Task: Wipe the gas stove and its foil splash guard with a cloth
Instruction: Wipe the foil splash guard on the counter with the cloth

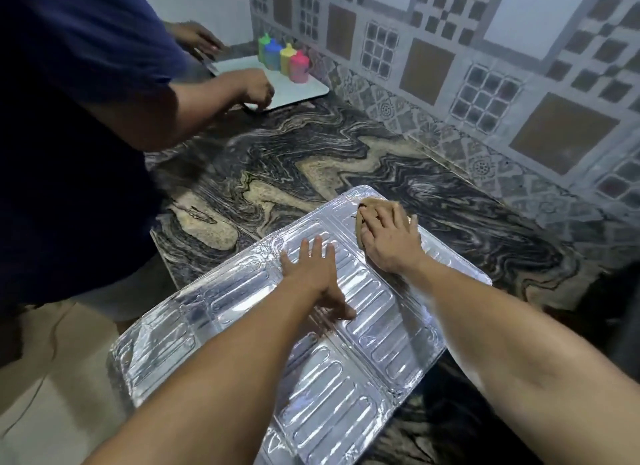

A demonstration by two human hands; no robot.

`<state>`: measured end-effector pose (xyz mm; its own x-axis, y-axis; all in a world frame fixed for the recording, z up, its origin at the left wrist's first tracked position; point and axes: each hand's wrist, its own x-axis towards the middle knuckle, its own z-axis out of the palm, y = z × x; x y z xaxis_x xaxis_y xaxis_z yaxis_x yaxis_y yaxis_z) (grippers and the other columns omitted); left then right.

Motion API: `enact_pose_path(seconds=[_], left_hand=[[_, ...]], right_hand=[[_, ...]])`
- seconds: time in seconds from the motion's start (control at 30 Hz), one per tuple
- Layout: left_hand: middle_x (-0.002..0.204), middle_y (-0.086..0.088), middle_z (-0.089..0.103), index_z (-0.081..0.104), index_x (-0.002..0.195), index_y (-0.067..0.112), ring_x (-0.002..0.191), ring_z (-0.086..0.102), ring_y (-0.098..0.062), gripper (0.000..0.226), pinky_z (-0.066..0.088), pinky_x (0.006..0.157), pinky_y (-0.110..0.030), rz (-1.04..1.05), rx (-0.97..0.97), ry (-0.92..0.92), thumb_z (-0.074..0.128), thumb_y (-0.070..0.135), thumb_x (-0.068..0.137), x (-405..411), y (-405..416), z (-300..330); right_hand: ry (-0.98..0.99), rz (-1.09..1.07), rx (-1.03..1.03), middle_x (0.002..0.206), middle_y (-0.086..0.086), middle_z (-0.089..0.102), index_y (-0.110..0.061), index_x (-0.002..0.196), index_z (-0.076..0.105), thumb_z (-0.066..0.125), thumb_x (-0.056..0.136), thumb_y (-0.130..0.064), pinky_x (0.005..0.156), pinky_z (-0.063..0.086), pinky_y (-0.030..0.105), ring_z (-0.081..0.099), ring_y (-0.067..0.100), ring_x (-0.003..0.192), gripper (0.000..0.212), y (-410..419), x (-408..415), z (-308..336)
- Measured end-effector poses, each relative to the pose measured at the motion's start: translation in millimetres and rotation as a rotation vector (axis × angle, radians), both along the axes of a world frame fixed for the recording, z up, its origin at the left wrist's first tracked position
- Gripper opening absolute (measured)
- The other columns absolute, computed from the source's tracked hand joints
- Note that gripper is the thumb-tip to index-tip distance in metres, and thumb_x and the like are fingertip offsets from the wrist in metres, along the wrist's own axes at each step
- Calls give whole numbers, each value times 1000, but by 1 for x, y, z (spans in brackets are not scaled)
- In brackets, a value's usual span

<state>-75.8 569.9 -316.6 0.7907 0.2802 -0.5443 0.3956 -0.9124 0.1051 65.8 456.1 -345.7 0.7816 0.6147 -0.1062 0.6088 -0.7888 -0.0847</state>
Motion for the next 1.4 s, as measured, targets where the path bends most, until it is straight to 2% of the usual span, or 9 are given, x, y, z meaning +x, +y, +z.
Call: enact_pose_path(seconds=[0.1,0.3,0.67,0.83,0.97,1.1,1.23,1.33,1.4], left_hand=[[157,-5,-27,-19,151,19,145,-22,-31,144,-3,112,-66,5,2,-8,74,73,54,-1,0,-2],[158,-6,-24,-17,151,18,145,-20,-32,144,-3,111,-67,4,-4,-49,76,70,54,-1,2,-1],[159,-7,-21,-11,153,16,146,-17,-33,144,2,110,-69,-25,3,-69,72,76,51,-4,4,-3],[160,-7,-19,-10,153,15,146,-14,-34,147,3,108,-71,-17,-12,-67,75,75,48,0,6,-5],[160,-8,-19,-11,152,14,146,-14,-36,146,4,106,-73,-18,-21,-62,79,67,51,1,7,-6],[160,-7,-19,-9,153,14,146,-14,-35,146,4,107,-72,-11,-38,-79,80,67,50,-1,5,-3],[160,-7,-19,-8,153,15,146,-16,-34,146,1,108,-71,-1,-51,-104,77,73,49,-4,5,-4],[160,-8,-18,-7,153,17,146,-18,-32,141,-3,110,-69,-23,-42,-131,72,77,52,-11,5,-5],[160,-11,-15,0,154,17,146,-18,-32,135,-6,112,-65,-37,-12,-210,69,78,55,-19,3,-5]], right_hand=[[57,-208,48,162,0,1,-33,152,6,11,98,-46,112,-10,63,-13,33,146,55,-14,-15,0],[114,-572,53,162,4,-2,-29,152,8,15,97,-42,110,-10,65,-12,37,146,57,-39,-43,4],[241,-918,-116,161,14,-4,-11,152,-1,18,98,-38,113,-7,61,-11,44,143,64,-55,-87,22],[222,-853,-39,160,16,4,-9,152,5,26,99,-37,113,5,56,-2,45,144,63,-57,-121,24],[220,-703,-112,157,18,12,-6,151,10,43,97,-25,111,18,57,8,49,141,67,-59,-154,29],[98,-547,-157,138,19,44,-5,139,39,37,89,-3,99,41,52,46,41,123,49,-61,-184,28],[15,-335,-205,115,14,64,-5,118,59,43,88,1,78,51,37,63,34,101,34,-61,-216,44],[177,-217,-200,105,10,65,-9,103,67,55,82,1,72,48,31,64,32,95,26,-60,-237,74],[347,-207,-179,91,1,69,-19,83,75,64,71,0,66,51,27,65,23,82,26,-64,-240,96]])
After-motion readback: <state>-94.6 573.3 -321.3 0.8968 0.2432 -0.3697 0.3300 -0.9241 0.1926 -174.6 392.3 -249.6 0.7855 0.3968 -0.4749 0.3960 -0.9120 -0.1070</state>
